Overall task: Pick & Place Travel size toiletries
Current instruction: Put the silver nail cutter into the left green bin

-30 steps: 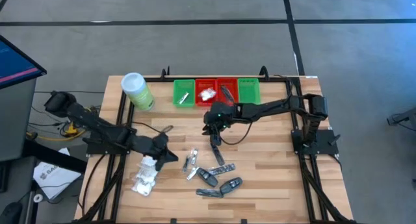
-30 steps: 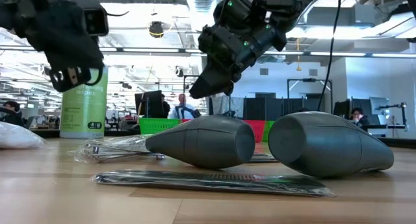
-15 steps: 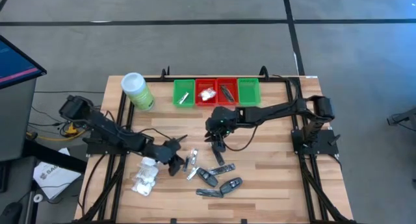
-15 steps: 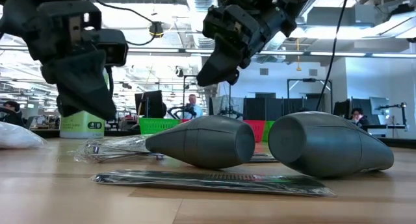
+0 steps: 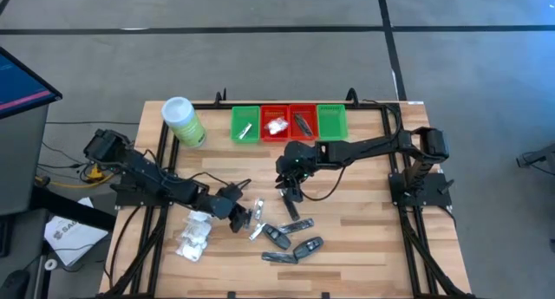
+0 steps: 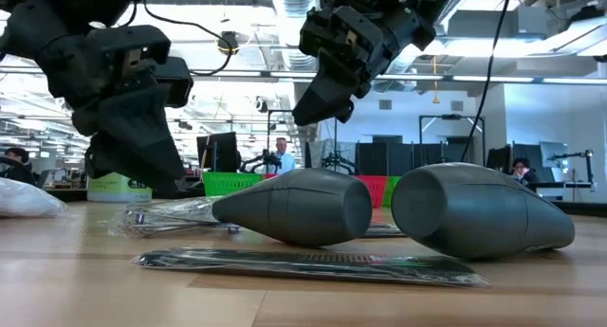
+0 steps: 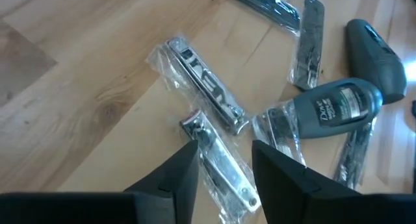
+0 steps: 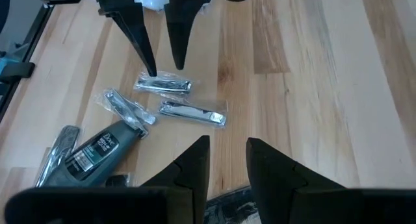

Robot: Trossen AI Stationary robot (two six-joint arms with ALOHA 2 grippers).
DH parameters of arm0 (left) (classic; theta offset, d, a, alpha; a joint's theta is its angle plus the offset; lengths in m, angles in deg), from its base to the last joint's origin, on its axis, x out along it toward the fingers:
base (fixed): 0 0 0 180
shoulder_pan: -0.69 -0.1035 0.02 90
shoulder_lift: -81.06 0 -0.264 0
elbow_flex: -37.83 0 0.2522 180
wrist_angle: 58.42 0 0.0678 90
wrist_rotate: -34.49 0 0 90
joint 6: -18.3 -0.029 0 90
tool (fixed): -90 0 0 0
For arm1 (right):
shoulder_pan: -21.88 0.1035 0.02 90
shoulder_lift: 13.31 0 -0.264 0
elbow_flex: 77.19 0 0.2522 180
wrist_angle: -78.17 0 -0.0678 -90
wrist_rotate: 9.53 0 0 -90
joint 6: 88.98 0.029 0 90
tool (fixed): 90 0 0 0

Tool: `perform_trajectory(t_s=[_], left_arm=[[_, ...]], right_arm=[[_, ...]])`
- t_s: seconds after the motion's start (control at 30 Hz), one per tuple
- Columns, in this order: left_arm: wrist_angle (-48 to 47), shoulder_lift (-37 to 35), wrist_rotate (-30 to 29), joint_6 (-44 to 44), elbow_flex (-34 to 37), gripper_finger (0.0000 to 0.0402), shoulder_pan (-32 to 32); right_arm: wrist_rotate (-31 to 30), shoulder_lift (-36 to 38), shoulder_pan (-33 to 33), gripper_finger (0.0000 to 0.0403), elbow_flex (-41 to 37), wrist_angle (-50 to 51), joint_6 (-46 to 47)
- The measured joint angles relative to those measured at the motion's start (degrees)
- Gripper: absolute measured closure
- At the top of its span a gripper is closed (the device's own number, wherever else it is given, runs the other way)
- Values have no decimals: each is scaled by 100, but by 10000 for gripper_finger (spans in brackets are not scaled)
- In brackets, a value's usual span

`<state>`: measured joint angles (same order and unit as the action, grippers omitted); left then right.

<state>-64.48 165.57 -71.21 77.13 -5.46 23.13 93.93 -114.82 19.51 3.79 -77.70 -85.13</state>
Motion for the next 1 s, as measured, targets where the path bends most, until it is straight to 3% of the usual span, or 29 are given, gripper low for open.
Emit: perform_trajectory(t_s=[0.27, 0.63, 0.73, 0.9, 1.0], left_arm=[[20, 569, -102, 31, -89, 274, -1], [-4, 651, -188, -144, -237, 283, -1], [28, 702, -191, -143, -242, 309, 0], [136, 876, -232, -132, -269, 389, 0], [115, 853, -239, -134, -262, 397, 0]], right_arm=[[0, 0, 0, 310, 0, 3, -86], [-2, -4, 0, 310, 0, 2, -130], [-2, -4, 0, 310, 0, 4, -138], [-2, -4, 0, 310, 0, 13, -148], [-2, -4, 0, 310, 0, 14, -148]])
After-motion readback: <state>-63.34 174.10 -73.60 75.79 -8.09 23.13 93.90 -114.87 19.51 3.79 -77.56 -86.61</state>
